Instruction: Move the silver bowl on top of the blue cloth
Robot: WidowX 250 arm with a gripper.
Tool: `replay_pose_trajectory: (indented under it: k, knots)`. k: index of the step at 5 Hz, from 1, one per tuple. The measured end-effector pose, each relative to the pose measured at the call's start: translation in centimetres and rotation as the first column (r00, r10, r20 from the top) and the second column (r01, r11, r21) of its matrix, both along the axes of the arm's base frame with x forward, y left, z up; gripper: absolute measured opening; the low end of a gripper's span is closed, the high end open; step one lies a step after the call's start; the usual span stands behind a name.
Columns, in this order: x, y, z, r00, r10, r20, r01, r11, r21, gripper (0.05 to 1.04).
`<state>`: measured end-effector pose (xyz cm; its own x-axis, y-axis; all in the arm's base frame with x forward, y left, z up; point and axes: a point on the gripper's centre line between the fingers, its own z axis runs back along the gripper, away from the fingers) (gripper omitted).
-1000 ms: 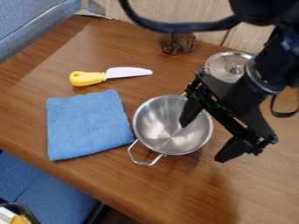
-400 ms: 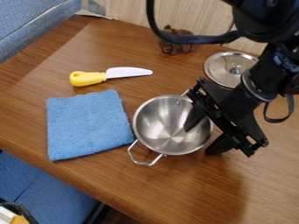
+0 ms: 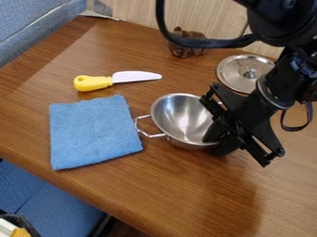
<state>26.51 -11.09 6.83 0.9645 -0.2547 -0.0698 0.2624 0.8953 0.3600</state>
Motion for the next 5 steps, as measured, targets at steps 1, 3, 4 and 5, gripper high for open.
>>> replay_pose_trajectory:
  k: [1, 3, 4, 5]
  knots:
    - [0.0, 0.1, 0.2, 1.0, -0.004, 0.002, 0.004, 1.0, 0.003, 0.081]
    - [0.1, 0.7, 2.1, 0.999, -0.014, 0.05, 0.013, 1.0, 0.021, 0.076]
    - [-0.9, 2.8, 5.2, 0.989, 0.047, 0.138, -0.051, 0.998, 0.024, 0.073]
    - [-2.2, 5.6, 7.0, 0.97, 0.13, 0.206, -0.142, 0.989, 0.044, 0.073]
